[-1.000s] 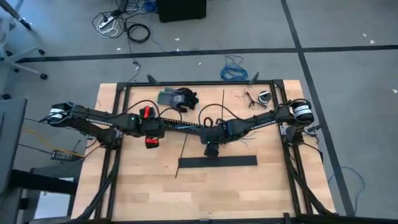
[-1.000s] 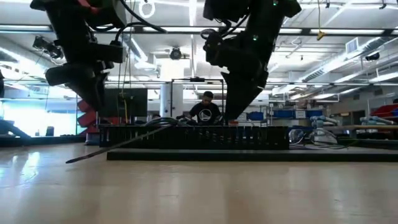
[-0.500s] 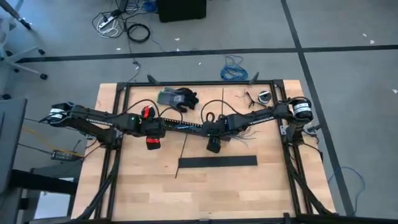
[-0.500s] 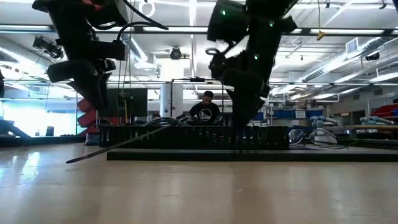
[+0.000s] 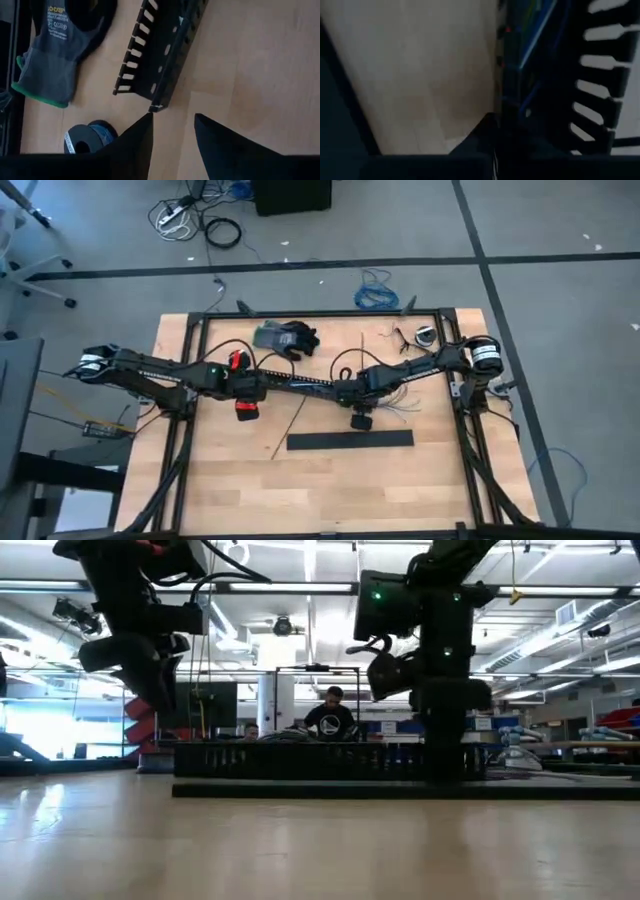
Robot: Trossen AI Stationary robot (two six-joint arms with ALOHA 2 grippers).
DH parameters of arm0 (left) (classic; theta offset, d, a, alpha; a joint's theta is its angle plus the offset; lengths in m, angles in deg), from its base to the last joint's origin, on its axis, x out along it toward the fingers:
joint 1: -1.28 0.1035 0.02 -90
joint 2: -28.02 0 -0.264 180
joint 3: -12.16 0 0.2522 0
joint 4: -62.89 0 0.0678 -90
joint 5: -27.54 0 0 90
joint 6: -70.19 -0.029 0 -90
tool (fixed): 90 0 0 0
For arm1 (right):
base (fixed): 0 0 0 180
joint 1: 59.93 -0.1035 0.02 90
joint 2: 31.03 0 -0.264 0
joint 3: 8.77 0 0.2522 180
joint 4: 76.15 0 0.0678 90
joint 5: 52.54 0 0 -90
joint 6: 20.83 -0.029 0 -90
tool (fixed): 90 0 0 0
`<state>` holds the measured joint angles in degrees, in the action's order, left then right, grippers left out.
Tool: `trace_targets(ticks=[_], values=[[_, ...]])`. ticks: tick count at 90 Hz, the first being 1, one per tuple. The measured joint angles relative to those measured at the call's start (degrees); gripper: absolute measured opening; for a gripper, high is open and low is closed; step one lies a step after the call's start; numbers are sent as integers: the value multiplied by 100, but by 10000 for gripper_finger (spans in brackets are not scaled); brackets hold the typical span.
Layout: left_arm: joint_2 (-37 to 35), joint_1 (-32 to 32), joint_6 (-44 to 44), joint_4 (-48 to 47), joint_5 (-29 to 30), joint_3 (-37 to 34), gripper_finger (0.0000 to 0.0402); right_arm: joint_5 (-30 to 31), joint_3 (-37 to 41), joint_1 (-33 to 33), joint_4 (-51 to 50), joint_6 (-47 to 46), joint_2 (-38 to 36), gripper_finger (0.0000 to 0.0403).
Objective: Ziptie cables
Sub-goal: Put the ziptied wire cables into the black cable duct
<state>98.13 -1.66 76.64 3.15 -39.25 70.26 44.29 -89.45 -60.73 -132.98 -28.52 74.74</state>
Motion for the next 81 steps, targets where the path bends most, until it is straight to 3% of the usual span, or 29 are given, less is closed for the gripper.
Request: trace_targets(ticks=[22, 39, 48, 70, 81], values=[[0, 0, 125, 0, -234, 0, 137, -248, 0, 98, -432, 1584, -2, 3], [0, 0, 168, 17, -248, 0, 137, -280, -25, 208, -607, 1322, -2, 14], [0, 0, 170, 52, -250, 0, 137, -291, -142, 206, -608, 906, 7, 35], [0, 0, 169, 140, -252, 0, 137, -562, -603, 113, -419, 950, -9, 114], [0, 0, 150, 140, -250, 0, 137, -300, -671, 58, -297, 1078, -11, 163]])
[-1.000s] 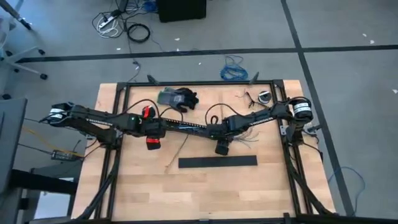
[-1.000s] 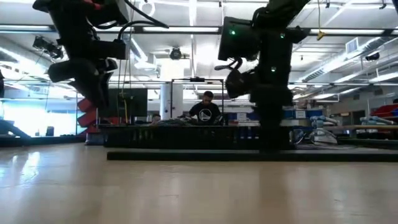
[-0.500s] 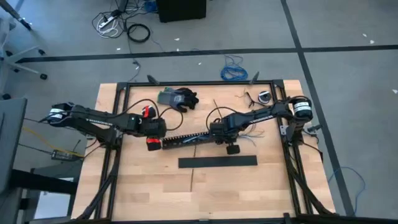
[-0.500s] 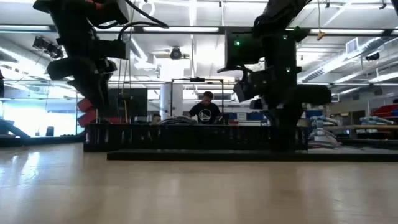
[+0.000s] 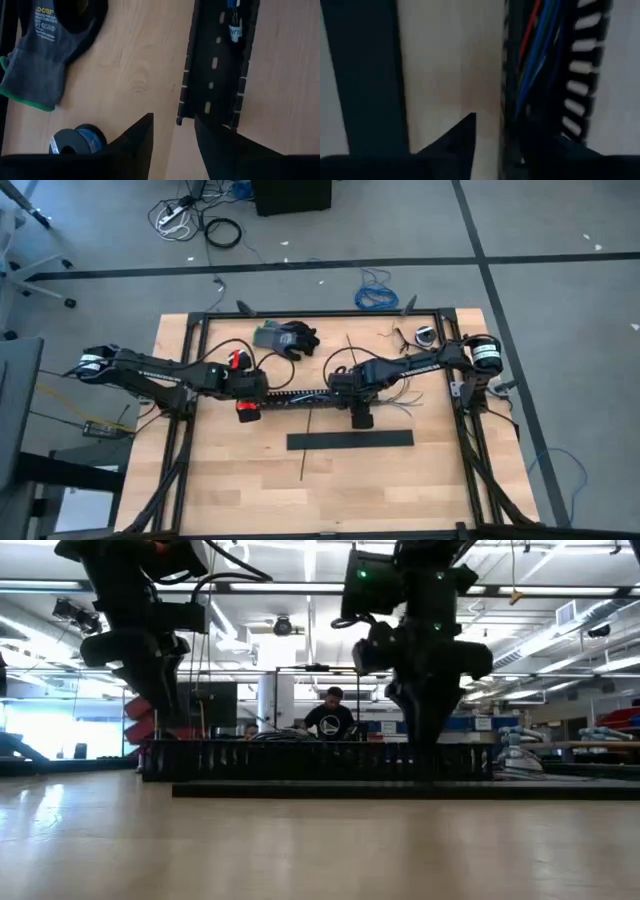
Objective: Ziptie cables
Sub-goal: Put the ziptied wire cables into the black cable duct
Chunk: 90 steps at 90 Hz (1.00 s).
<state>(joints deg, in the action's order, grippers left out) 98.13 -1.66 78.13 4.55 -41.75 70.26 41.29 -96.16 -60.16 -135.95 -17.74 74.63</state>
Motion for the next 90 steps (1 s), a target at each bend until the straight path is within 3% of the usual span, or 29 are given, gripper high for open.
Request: trace_targets(ticks=[15, 35, 49, 63, 77, 90], values=[[0, 0, -108, -3, 0, 0, 137, 258, -326, -56, -190, -26, 0, 206], [0, 0, -78, 13, 0, 0, 137, 180, -1096, -54, -39, -449, -7, 220], [0, 0, -22, 12, 0, 0, 137, 112, -1370, -82, 1091, -2302, -17, 213], [0, 0, -92, 13, 3, 0, 137, 657, -1200, -287, 1976, -4540, 9, 195], [0, 0, -182, 12, 2, 0, 137, 1243, -1176, -529, 1934, -5671, 15, 181], [0, 0, -309, 18, 2, 0, 137, 1349, -1180, -665, 2173, -6324, 157, 179]])
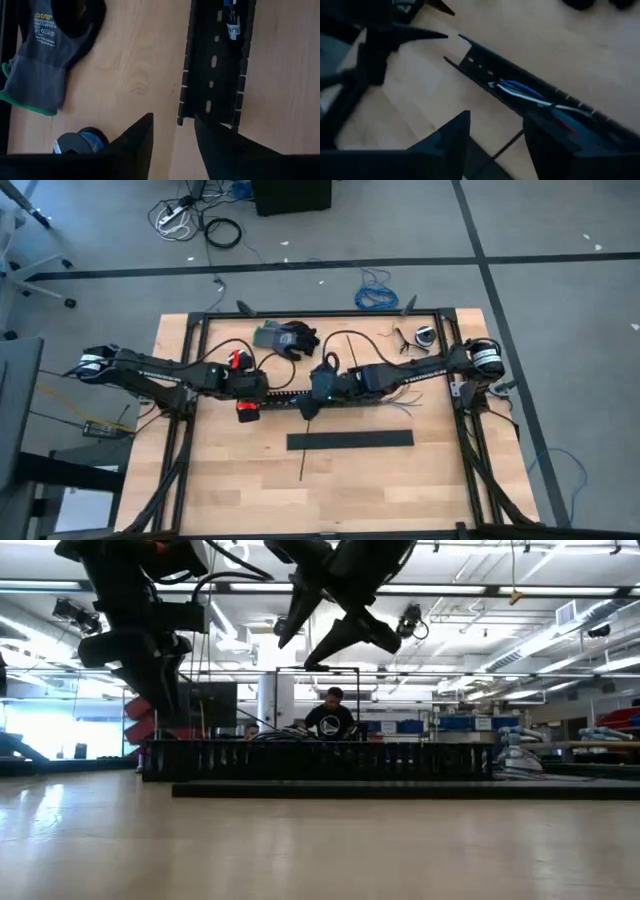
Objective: Ziptie cables
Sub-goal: Put the ziptied wire cables into the black cable duct
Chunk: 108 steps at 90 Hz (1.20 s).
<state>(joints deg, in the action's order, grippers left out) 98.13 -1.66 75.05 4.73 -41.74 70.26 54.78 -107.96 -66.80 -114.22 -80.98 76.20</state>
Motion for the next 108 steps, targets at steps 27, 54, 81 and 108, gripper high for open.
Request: trace_targets(ticks=[27, 54, 81, 108], values=[[2, 0, -194, -322, 0, 2, 137, -224, 8, -260, 463, -754, 597, 179], [2, -1, -643, -504, -4, 2, 137, 7, -1, -389, 507, -1569, 714, 173], [2, 0, -767, -342, -54, 2, 137, 477, -4, -438, 433, -1750, 736, 170], [1, 0, -876, -320, -198, 2, 137, 342, -11, -421, 351, -1770, 1084, 168]])
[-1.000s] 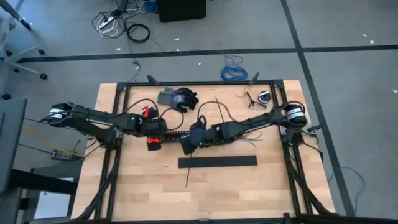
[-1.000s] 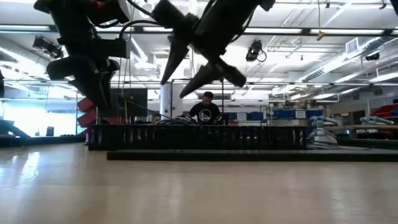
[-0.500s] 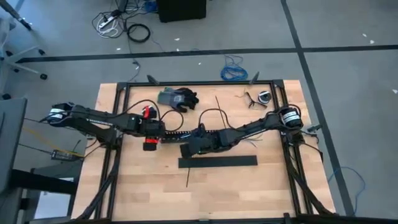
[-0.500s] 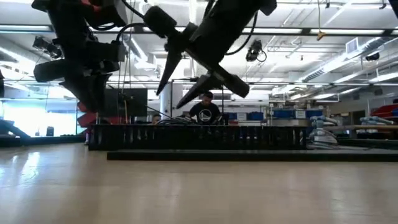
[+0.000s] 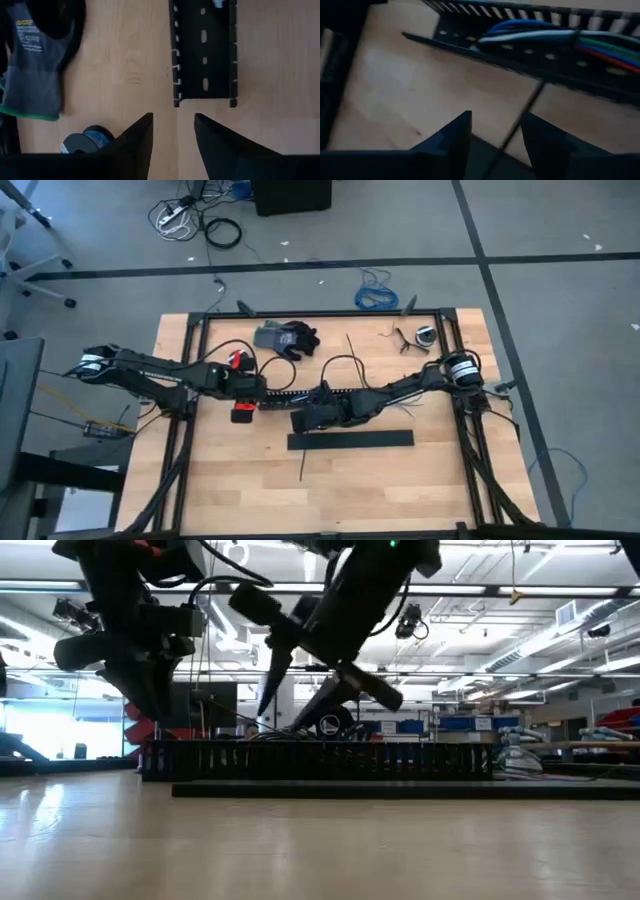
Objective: Ziptie cables
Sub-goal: Put the ziptied wire cables into the black cable duct
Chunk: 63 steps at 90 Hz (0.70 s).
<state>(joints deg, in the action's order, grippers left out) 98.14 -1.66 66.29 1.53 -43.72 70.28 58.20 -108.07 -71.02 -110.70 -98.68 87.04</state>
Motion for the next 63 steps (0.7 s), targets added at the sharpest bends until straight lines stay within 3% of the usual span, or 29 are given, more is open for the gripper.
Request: trace_targets(ticks=[34, 63], values=[[-1, -2, -33, 3, -44, 0, 137, -174, 11, 77, -86, 95, 80, 152], [1, 0, -33, 5, -44, 0, 137, -249, 11, 182, -256, 353, 75, 40]])
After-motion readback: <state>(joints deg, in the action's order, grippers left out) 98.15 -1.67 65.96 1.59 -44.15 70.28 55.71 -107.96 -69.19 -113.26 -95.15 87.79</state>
